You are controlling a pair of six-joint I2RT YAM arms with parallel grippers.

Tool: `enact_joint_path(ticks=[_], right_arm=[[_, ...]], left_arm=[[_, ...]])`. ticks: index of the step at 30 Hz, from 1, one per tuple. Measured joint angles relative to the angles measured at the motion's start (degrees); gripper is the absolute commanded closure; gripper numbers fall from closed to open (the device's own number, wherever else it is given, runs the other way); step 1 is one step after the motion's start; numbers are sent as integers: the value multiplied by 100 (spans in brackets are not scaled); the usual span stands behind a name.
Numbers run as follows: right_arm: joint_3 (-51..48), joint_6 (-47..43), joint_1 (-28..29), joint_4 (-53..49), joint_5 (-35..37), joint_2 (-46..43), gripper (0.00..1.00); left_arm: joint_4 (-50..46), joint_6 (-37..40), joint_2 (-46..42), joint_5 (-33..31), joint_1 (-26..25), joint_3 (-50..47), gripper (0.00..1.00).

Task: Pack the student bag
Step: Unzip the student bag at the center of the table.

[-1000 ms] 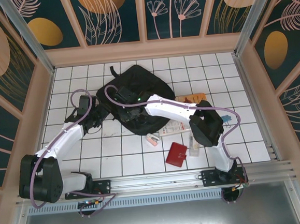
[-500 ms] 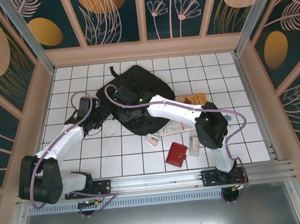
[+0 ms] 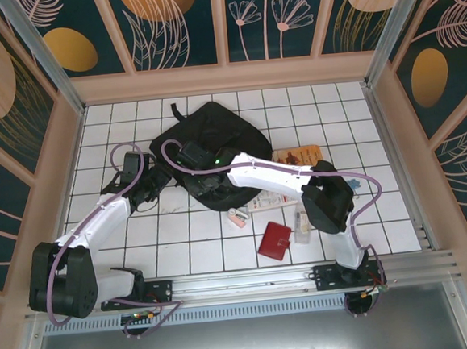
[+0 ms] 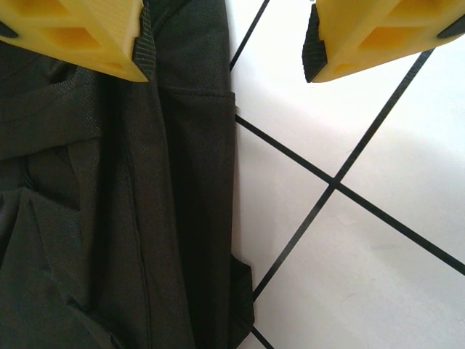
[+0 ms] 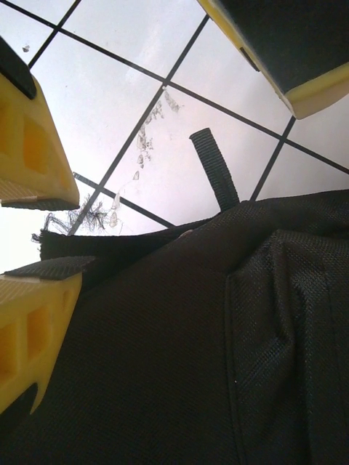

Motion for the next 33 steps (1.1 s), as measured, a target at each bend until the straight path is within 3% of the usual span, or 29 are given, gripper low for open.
enact_joint_path(ticks=[8, 12, 20, 24, 29, 32, 33], right_arm=[[96, -4, -24, -22, -7, 42, 73], [203, 0, -63, -13, -17, 142, 85], [203, -31, -127, -11, -157, 260, 73], [201, -26, -125, 0, -181, 260, 73], [170, -20, -125, 4, -175, 260, 84], [94, -9, -122, 2, -173, 260, 100], [76, -13, -120, 2, -170, 260, 100]], left_arm=[[0, 0, -4, 2, 0, 0, 41], [0, 0, -4, 4, 0, 0, 42], [59, 2, -4, 109, 0, 0, 42], [107, 2, -4, 153, 0, 0, 42], [133, 2, -4, 153, 0, -2, 42], [184, -2, 4, 160, 0, -24, 42], [203, -4, 17, 175, 0, -33, 41]])
